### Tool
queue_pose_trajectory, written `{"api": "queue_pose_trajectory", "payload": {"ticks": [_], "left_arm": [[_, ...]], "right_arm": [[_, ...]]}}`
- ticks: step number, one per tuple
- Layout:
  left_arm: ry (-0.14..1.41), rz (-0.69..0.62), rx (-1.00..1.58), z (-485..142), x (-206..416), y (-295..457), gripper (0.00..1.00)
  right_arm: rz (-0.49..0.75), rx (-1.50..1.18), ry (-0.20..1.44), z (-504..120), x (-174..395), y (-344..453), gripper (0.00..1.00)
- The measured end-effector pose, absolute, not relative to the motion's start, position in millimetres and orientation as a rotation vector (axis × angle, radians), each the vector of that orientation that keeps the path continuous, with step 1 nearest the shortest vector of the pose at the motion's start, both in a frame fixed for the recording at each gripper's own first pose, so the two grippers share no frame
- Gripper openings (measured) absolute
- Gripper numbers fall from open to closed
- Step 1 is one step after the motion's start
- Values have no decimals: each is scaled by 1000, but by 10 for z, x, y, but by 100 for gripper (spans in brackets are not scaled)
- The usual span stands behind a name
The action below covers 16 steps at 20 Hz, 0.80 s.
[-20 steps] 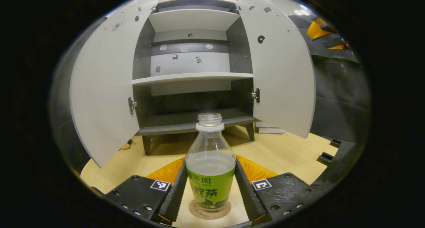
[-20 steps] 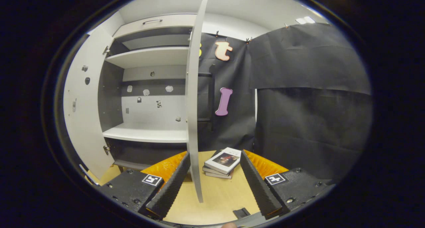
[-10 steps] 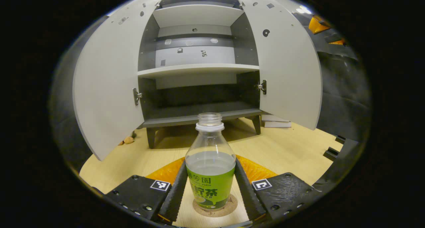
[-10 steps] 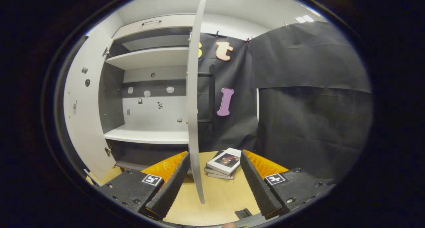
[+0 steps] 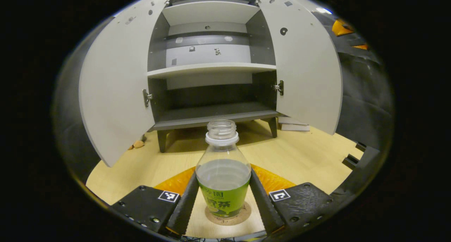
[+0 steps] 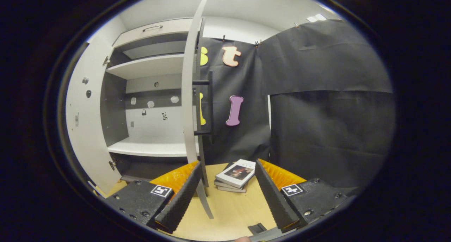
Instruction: Grasp the bottle in the cabinet with the left hand and place it on the coaster, then close the right door with the right hand and the left door with the left hand.
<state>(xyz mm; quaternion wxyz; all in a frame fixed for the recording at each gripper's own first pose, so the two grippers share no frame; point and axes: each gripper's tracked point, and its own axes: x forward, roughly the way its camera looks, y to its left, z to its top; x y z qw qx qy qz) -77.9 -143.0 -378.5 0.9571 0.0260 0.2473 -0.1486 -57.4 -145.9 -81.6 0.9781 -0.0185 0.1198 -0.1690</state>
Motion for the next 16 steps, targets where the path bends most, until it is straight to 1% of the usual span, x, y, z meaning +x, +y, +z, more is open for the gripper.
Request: {"api": "queue_pose_trajectory", "payload": {"ticks": [2, 3, 4, 5, 6, 7, 8, 9, 10, 12, 15, 16], "left_arm": [[524, -319, 47, -3743, -812, -1459, 78], [520, -314, 42, -3683, -800, -1462, 83], [513, -312, 43, -3625, -777, -1467, 82], [508, -306, 50, -3576, -760, -1457, 83], [502, -302, 52, -3521, -754, -1442, 84], [500, -297, 53, -3463, -747, -1434, 86], [502, -293, 52, -3424, -731, -1417, 89], [494, -288, 49, -3348, -709, -1411, 86], [485, -279, 45, -3269, -681, -1385, 87], [474, -268, 36, -3141, -635, -1362, 87], [467, -274, 38, -2963, -592, -1340, 90], [456, -271, 36, -2886, -577, -1327, 90]], "right_arm": [[-350, -24, 233, -782, -569, -1542, 98], [-353, -13, 228, -764, -563, -1588, 98], [-357, -5, 216, -716, -546, -1621, 98], [-362, -2, 200, -657, -530, -1670, 98], [-369, -1, 184, -596, -514, -1725, 96], [-374, 1, 168, -546, -502, -1779, 98], [-373, 7, 151, -487, -477, -1810, 96], [-374, 10, 141, -444, -456, -1858, 96], [-373, 15, 127, -385, -425, -1886, 98], [-361, 22, 90, -245, -342, -1913, 98], [-353, 8, 53, -106, -206, -1974, 96], [-340, 12, 63, -124, -131, -1979, 99]]}}
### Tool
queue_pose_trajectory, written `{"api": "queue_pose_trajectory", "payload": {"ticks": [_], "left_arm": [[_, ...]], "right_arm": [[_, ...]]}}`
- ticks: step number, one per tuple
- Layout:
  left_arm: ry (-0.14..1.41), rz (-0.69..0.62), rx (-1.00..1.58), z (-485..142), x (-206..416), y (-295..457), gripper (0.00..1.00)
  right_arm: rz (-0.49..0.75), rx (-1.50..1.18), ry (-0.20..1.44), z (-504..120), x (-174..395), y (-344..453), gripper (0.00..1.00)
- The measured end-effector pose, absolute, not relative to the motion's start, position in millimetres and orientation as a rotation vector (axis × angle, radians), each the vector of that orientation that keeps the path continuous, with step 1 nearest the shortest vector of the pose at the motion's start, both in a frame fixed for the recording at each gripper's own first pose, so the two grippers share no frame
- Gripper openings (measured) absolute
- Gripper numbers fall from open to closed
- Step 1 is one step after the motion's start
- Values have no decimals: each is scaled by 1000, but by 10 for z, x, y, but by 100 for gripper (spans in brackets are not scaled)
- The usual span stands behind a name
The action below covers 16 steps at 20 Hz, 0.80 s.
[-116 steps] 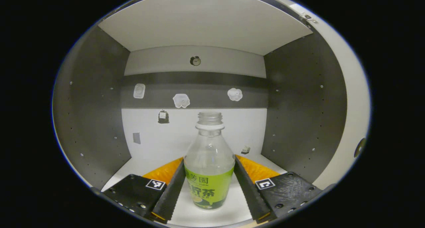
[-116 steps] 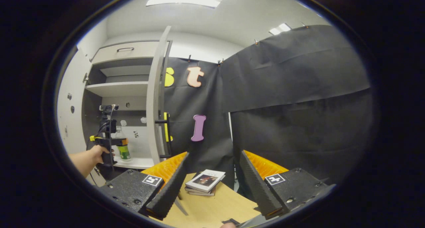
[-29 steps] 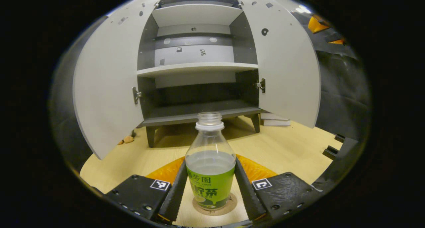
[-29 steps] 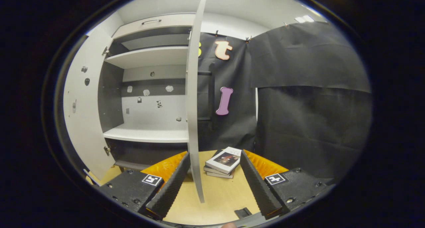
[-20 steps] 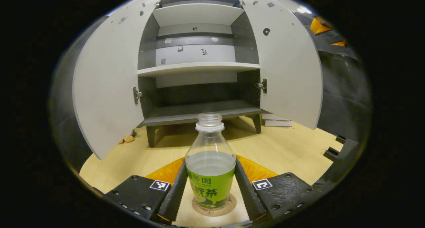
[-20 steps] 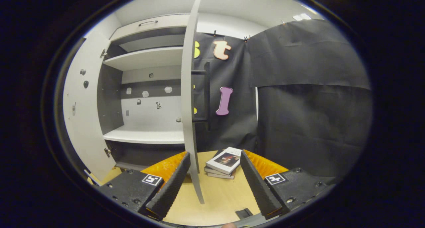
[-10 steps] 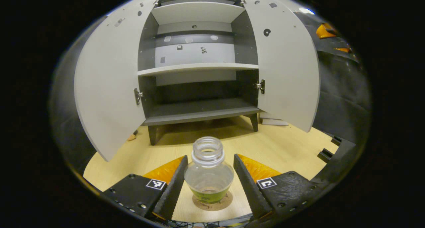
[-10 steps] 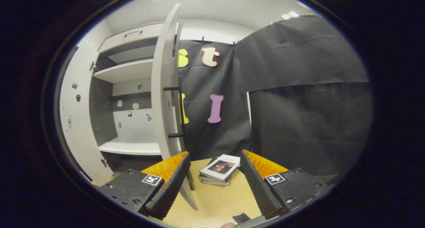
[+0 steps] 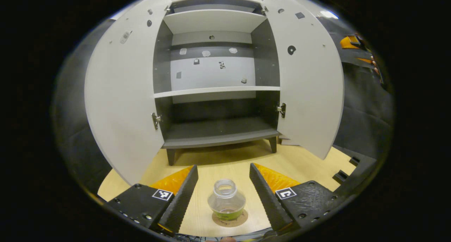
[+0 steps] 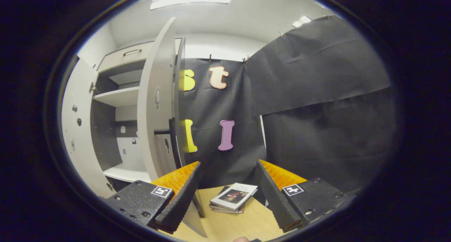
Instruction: Grasp the bottle in the cabinet with the left hand and place it on the coaster, then close the right door with the right hand and the left door with the left hand.
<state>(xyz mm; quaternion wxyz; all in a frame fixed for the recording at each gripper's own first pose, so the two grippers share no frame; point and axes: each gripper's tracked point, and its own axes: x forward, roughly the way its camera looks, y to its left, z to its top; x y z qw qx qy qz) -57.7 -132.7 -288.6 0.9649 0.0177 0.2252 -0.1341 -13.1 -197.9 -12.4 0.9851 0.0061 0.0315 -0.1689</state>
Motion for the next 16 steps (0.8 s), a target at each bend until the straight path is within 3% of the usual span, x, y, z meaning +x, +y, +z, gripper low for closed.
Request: {"api": "queue_pose_trajectory", "payload": {"ticks": [4, 6, 13, 14, 16], "left_arm": [[447, -246, 40, -2643, -500, -1225, 90], [432, -226, 41, -2507, -451, -1159, 98], [379, -140, 9, -2047, -315, -856, 98], [375, -125, 10, -2006, -297, -786, 98], [368, -102, 13, -1926, -260, -671, 98]], "right_arm": [[-292, 74, 88, -176, 92, -1932, 99], [-278, 60, 82, -153, 171, -1925, 99], [-217, 89, 81, -104, 282, -1916, 94], [-208, 93, 86, -100, 287, -1919, 98], [-199, 87, 94, -105, 295, -1915, 94]]}}
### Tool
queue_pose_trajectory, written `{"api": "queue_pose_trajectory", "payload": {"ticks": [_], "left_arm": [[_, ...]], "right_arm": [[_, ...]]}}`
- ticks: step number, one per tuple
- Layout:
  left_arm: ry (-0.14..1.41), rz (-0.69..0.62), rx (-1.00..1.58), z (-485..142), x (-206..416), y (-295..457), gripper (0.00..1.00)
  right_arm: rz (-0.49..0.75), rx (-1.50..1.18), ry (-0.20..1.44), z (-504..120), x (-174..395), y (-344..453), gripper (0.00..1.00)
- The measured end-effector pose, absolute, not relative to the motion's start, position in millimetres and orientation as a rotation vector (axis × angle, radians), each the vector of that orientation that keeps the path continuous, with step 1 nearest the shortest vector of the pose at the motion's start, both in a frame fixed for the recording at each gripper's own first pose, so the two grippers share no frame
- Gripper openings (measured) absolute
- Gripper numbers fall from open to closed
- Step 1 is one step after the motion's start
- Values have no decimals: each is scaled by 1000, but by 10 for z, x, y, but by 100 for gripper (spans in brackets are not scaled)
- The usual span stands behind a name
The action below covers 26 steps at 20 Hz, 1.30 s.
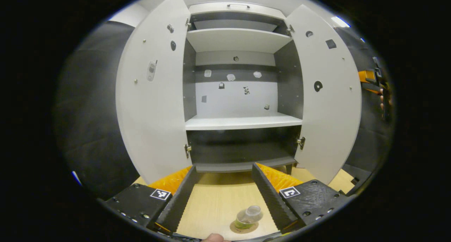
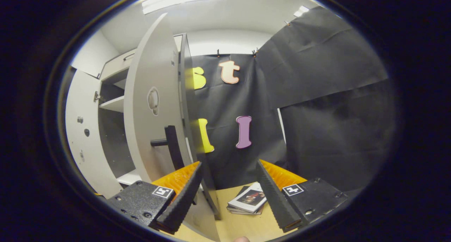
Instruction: Grasp the bottle in the cabinet with the left hand and place it on the coaster, then close the right door with the right hand and the left door with the left hand.
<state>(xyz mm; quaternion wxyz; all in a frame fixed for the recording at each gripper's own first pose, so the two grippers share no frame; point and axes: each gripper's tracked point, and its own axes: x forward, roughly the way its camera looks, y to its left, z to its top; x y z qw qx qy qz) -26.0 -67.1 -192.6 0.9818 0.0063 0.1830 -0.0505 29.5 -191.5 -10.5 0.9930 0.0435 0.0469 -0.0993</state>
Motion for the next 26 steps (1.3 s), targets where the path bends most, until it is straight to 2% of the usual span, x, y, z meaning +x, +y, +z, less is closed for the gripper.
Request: {"api": "queue_pose_trajectory", "payload": {"ticks": [3, 4, 5, 6, 9, 10, 11, 13, 15, 17, 19, 20, 22, 23, 25, 26], "left_arm": [[373, -78, 1, -1821, -231, -522, 98], [386, -79, -10, -1798, -238, -506, 95], [387, -83, -19, -1751, -242, -497, 98], [375, -81, -25, -1678, -228, -467, 96], [333, -77, -37, -1447, -194, -403, 96], [317, -73, -41, -1371, -179, -374, 98], [308, -71, -45, -1311, -172, -342, 96], [289, -59, -33, -1192, -178, -259, 98], [280, -40, -3, -1138, -156, -141, 94], [272, -25, -11, -1085, -175, -51, 96], [250, 32, -18, -1009, -171, 127, 94], [232, 57, -19, -962, -151, 209, 96], [223, 89, -26, -906, -160, 345, 92], [221, 100, -33, -873, -162, 409, 99], [222, 125, -39, -870, -189, 534, 92], [209, 142, -31, -834, -180, 609, 99]], "right_arm": [[-178, 44, 112, -95, 306, -1849, 93], [-170, 25, 117, -85, 314, -1831, 97], [-162, 6, 122, -69, 307, -1806, 100], [-149, -16, 129, -61, 312, -1778, 97], [-89, -82, 146, -54, 324, -1605, 98], [-57, -97, 153, -57, 334, -1519, 93], [-33, -97, 158, -71, 337, -1465, 93], [11, -75, 179, -110, 352, -1353, 94], [49, -63, 196, -131, 405, -1252, 94], [79, -76, 198, -129, 419, -1145, 98], [117, -71, 194, -154, 450, -1033, 97], [134, -63, 194, -169, 465, -967, 93], [161, -59, 195, -192, 510, -843, 98], [172, -60, 195, -199, 520, -772, 98], [185, -71, 195, -218, 567, -636, 98], [194, -88, 190, -215, 609, -567, 97]]}}
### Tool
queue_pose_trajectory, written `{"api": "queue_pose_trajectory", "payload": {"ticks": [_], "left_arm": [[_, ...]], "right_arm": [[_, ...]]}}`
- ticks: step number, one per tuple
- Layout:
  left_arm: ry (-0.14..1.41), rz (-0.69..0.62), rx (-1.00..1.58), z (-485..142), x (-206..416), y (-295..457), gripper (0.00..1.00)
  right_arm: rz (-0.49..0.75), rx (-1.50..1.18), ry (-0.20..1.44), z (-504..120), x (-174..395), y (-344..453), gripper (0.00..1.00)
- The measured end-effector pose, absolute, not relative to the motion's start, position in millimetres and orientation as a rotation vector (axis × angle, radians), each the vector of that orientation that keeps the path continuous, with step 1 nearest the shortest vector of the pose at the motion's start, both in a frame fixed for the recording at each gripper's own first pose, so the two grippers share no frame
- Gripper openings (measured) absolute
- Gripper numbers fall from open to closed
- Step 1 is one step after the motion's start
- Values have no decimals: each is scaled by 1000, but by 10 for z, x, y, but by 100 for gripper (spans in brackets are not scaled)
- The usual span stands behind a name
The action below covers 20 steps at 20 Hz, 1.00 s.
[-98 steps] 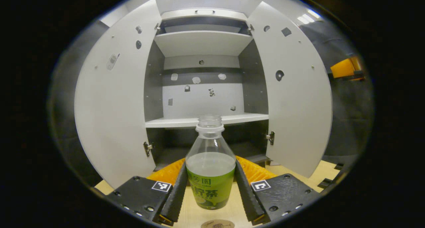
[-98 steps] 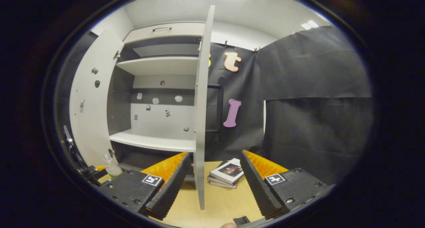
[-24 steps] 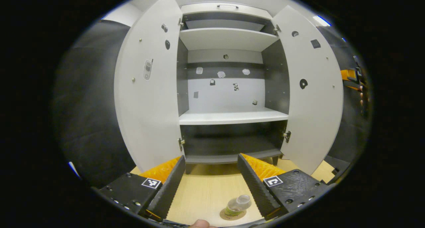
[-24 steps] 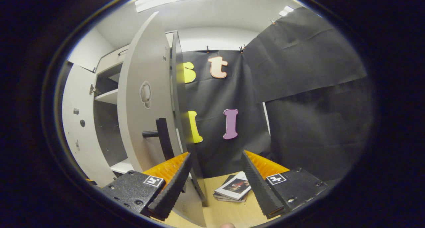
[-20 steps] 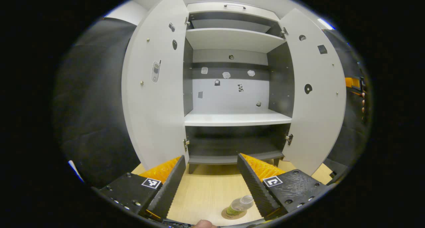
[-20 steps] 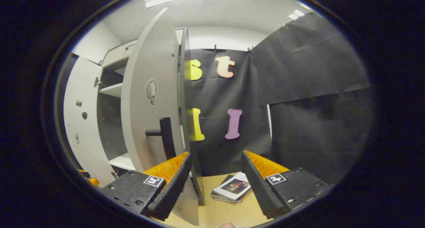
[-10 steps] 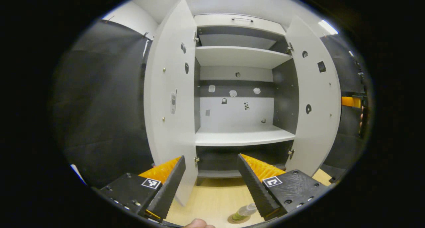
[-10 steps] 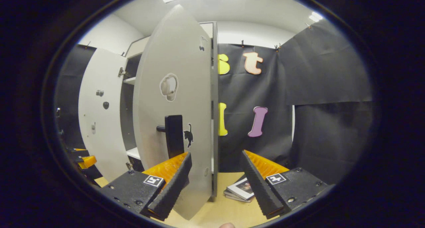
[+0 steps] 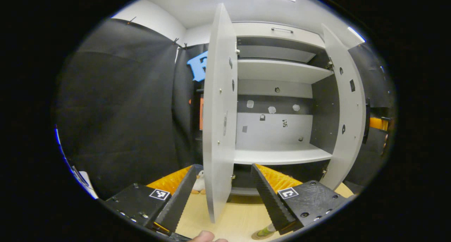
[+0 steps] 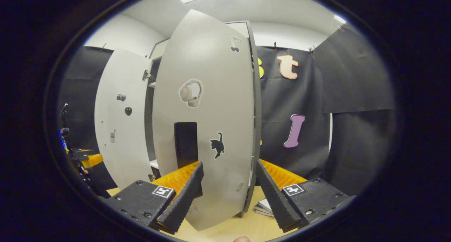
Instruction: Grasp the bottle in the cabinet with the left hand and place it on the coaster, then close the right door with the right hand and the left door with the left hand.
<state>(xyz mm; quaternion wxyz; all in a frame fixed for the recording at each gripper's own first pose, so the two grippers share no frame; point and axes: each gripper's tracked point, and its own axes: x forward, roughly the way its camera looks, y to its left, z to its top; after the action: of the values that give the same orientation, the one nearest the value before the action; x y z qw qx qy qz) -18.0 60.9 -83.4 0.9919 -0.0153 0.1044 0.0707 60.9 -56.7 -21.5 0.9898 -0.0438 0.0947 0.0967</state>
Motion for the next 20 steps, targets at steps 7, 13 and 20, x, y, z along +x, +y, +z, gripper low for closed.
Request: {"api": "queue_pose_trajectory", "payload": {"ticks": [7, 13, 20], "left_arm": [[205, 240, 12, -822, -229, 1007, 92], [193, 290, -33, -710, -251, 1359, 92], [191, 329, -138, -599, -140, 1739, 100]], "right_arm": [[287, -99, 198, -332, 860, 20, 94], [307, -120, 198, -331, 1029, 264, 98], [321, -110, 176, -245, 939, 347, 96]]}}
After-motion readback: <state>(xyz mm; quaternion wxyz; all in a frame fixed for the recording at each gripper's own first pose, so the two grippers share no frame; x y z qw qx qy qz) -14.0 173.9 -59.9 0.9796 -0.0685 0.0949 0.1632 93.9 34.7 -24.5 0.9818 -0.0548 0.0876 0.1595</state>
